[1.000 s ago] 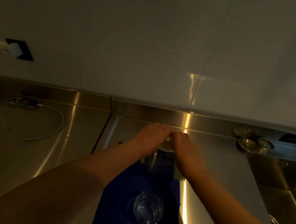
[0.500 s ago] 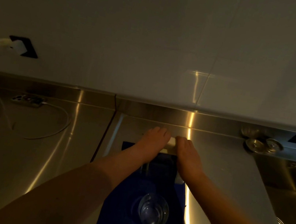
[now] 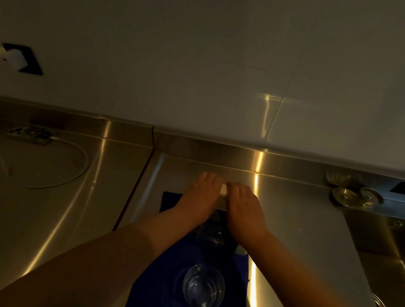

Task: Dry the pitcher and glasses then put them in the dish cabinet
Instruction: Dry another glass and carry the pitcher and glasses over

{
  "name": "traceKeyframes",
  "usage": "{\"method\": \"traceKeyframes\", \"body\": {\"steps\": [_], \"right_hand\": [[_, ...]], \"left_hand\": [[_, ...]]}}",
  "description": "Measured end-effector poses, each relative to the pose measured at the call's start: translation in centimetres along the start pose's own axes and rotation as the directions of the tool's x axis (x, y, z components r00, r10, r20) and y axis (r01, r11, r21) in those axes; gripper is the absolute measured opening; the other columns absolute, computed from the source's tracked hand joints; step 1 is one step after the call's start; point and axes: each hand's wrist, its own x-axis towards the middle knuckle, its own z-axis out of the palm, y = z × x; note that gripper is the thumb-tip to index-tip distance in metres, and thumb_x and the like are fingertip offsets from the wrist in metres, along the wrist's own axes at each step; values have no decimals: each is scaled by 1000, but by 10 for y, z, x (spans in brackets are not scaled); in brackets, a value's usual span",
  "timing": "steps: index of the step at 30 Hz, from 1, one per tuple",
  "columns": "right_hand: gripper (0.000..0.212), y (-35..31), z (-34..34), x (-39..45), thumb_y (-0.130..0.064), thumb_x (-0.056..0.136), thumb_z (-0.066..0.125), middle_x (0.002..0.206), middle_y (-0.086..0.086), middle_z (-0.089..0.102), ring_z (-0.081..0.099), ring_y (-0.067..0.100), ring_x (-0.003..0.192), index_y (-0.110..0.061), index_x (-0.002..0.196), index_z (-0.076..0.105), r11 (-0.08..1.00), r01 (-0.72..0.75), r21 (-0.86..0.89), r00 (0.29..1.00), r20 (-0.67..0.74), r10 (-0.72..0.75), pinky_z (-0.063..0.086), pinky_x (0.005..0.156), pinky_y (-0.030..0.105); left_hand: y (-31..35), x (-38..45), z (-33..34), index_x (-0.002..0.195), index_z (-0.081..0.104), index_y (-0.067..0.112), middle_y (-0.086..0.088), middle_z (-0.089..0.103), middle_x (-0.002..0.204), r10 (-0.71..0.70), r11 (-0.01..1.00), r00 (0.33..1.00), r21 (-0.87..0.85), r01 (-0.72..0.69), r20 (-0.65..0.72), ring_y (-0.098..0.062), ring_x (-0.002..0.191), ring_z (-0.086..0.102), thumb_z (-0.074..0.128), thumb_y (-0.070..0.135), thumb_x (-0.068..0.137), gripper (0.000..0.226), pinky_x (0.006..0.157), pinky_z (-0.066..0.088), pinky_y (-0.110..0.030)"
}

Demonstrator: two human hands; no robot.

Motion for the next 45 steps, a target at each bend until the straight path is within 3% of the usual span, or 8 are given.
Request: {"method": "traceKeyframes", "body": {"steps": [8,16,23,27,32,37,40,45], "right_hand": [[64,-11,-6,13,-16,49,87,92,11,62,62,26,80,-3,105,58,994,101,-44,995,20,-101,51,70,35],[62,-11,-23,26,-3,57,79,96,20,56,54,33,84,8,112,52,983,-24,183,1000,-10,26,39,69,32],[30,-10,-11,14,-2,78,67,97,17,54,53,27,85,5,103,53,940,-142,311,990,47,134,42,72,32],[33,-2,-14,5,2,75,67,96,15,57,56,23,82,0,105,54,946,-124,301,990,-22,137,39,65,29],[73,6,-22,0,9,54,77,110,21,56,57,33,94,3,121,51,969,-141,203,990,35,137,45,67,33],[89,5,-18,3,-1,68,76,143,22,36,34,38,132,-8,143,29,990,-23,140,999,44,17,37,103,47],[92,5,-20,7,-5,66,76,146,21,32,27,38,135,-5,143,27,996,70,45,995,69,-73,26,107,46],[60,2,-19,11,-17,79,56,140,21,43,37,37,130,1,135,42,978,200,-57,978,79,-195,34,104,51]], "left_hand": [[-4,-1,4,119,48,5,-11,50,119,-54,998,998,28,54,-17,-23,109,43,51,10,92,28,90,33,-26],[1,27,-34,84,60,3,-13,60,81,108,967,991,241,-87,-73,-26,74,56,78,-2,52,37,62,44,-31],[3,19,-15,123,43,6,-12,47,124,124,910,991,390,-137,57,-26,112,43,53,11,88,37,94,36,-34],[5,19,-10,123,49,7,-12,51,124,112,959,993,259,-116,30,-26,112,46,59,12,86,39,97,35,-34],[-3,13,-3,117,64,2,-17,63,120,102,963,995,250,-101,8,-34,115,59,79,31,73,54,98,45,-45],[4,11,2,150,5,1,-17,-4,159,-41,995,992,92,29,123,-29,147,2,42,28,101,67,120,9,-37],[6,8,-4,150,-6,6,-11,-10,159,-149,960,981,-221,173,120,-27,144,18,51,28,97,81,115,27,-37],[5,-2,-12,151,-5,9,-11,7,159,-159,930,980,-315,189,120,-22,143,22,57,30,93,87,112,24,-27]]}}
